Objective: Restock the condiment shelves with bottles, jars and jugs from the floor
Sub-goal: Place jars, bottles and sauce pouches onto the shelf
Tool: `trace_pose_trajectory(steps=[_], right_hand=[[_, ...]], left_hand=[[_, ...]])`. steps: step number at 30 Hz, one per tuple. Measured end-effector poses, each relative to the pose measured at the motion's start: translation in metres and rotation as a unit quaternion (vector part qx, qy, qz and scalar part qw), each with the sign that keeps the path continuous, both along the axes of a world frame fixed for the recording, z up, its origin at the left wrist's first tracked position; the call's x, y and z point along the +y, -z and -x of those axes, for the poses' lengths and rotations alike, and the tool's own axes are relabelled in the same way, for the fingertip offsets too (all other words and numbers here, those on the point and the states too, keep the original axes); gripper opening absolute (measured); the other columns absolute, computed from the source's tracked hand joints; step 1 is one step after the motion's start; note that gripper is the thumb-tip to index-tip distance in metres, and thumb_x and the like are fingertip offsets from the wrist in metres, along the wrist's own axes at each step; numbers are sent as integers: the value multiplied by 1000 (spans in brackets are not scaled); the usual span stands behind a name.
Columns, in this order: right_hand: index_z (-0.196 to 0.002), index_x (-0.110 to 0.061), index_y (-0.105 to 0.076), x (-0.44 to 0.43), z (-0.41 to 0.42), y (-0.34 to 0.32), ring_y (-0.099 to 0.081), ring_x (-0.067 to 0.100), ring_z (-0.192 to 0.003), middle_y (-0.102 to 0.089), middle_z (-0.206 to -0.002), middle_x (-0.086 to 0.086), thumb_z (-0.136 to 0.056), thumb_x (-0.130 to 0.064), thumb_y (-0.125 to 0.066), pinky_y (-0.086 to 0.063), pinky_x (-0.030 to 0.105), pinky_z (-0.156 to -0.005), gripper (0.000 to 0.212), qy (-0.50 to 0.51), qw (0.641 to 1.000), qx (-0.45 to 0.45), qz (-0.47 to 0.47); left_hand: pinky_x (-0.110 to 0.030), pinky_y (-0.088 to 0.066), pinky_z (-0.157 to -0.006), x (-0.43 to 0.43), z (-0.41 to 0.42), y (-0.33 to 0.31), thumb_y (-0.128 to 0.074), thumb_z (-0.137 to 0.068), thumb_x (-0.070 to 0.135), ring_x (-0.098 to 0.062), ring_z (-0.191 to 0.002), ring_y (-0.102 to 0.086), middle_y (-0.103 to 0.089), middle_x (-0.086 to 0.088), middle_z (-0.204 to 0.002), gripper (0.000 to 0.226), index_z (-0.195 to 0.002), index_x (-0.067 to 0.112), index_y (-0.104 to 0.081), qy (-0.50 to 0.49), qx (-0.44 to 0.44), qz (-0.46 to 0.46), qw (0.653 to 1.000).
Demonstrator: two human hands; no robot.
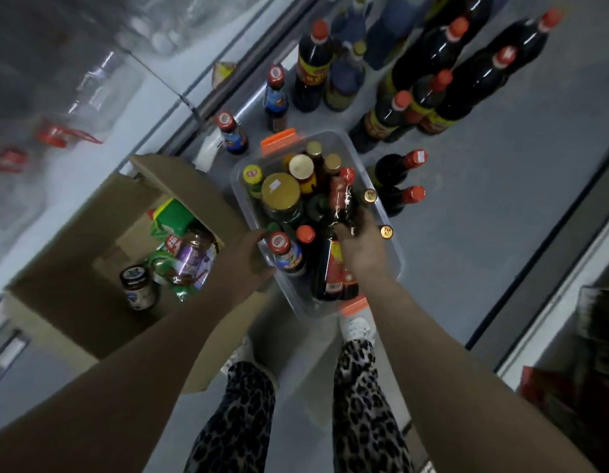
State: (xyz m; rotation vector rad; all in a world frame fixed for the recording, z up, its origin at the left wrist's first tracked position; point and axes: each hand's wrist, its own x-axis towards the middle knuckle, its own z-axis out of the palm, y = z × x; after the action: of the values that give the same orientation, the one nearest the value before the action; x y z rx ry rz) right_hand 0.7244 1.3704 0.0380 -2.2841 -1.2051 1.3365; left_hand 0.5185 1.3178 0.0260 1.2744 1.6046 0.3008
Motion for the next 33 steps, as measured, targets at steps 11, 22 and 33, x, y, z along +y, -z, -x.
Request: trace_pose_trajectory(steps=[11,22,33], right_hand=[[-127,-9,-57,50,-9,47,-61,33,-115,-66,-122,14,-96,-22,-65,-48,44,-103,36,-74,994,37,75],[-136,-8,-52,-19,-43,-25,-62,36,-113,-69,-119,15,-90,-24,-73,-48,46,-98,52,-69,997,32,-22],[-127,-8,-56,-1,-59,-183,-66,34,-93,-67,-92,3,-91,-25,-73,-35,23,-65,43,-185,975,-16,-125]], left_hand=[[5,-33,-70,-3,-44,23,-74,-87,21,-6,-93,-56,-64,6,-103,36,-120,16,-62,-160,5,-38,986],[-26,-42,-79,-3,-54,-17,-73,-88,18,-18,-94,-60,-70,-10,-107,37,-122,10,-61,-153,41,-31,987],[-24,-48,-77,9,-20,-155,-74,-87,30,-18,-96,-65,-72,-5,-105,37,-120,15,-65,-211,14,-8,977]])
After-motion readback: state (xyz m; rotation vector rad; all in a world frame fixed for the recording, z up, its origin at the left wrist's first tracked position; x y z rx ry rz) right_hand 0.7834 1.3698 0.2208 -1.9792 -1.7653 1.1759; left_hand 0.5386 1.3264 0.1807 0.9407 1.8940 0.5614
